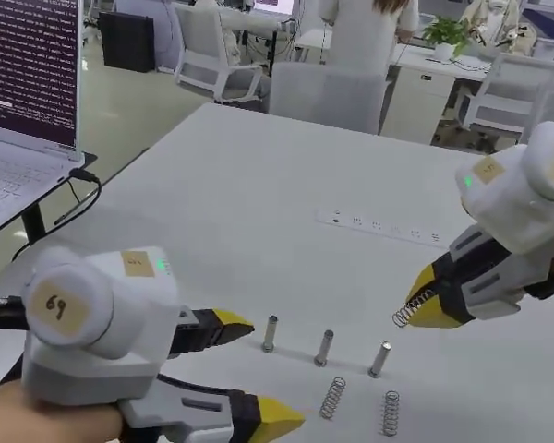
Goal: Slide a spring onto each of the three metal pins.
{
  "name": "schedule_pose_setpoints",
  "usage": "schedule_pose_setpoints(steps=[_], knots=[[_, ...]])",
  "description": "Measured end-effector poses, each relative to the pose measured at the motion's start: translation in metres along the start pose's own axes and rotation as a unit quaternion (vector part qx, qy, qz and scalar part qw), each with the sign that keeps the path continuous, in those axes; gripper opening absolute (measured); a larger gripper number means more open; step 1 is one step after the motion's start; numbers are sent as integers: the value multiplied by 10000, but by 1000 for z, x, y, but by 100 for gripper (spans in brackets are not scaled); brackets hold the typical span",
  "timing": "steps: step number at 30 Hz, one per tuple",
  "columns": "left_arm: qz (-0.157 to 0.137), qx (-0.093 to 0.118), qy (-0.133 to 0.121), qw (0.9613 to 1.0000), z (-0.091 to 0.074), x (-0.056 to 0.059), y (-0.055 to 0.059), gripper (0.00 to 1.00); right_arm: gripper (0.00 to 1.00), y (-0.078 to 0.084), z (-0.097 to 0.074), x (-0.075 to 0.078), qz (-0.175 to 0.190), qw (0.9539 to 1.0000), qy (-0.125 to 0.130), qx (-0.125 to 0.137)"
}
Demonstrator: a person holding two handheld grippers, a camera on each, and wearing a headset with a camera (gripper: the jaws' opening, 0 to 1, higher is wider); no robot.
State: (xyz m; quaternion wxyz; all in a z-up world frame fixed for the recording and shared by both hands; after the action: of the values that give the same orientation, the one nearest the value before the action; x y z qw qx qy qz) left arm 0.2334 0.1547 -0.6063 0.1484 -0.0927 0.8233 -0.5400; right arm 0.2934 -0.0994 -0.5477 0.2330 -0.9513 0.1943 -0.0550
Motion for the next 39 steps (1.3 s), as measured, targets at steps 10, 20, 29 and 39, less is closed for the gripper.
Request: schedule_pose_setpoints(steps=[10, 20, 29, 39], knots=[[-200, 15, -190, 9996, -15, -4, 12, 74, 8, 2, 8, 13, 62, 9999, 33, -100], [-108, 309, -121, 9994, -23, -5, 12, 82, 8, 11, 24, 30, 163, 9990, 5, -411], [60, 235, 38, 9997, -20, -4, 13, 84, 8, 16, 46, 40, 128, 9966, -92, -812], [33, 282, 45, 9996, -19, -6, 11, 84, 8, 21, 65, 49, 134, 9936, -210, -1101]])
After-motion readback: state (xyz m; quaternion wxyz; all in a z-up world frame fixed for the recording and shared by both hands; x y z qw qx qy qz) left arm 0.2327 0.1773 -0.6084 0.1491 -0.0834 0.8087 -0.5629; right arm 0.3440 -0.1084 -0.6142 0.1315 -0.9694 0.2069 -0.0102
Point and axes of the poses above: the centre of the closed fingertips' face, and the gripper's own axes: z roughly forward along the fingers, x roughly to its right, y roughly out of its underside, the point moved 10 cm from there along -z, roughly backward along the fingers, and after that the axes turned 14 degrees about z, right-handed, at the moved point
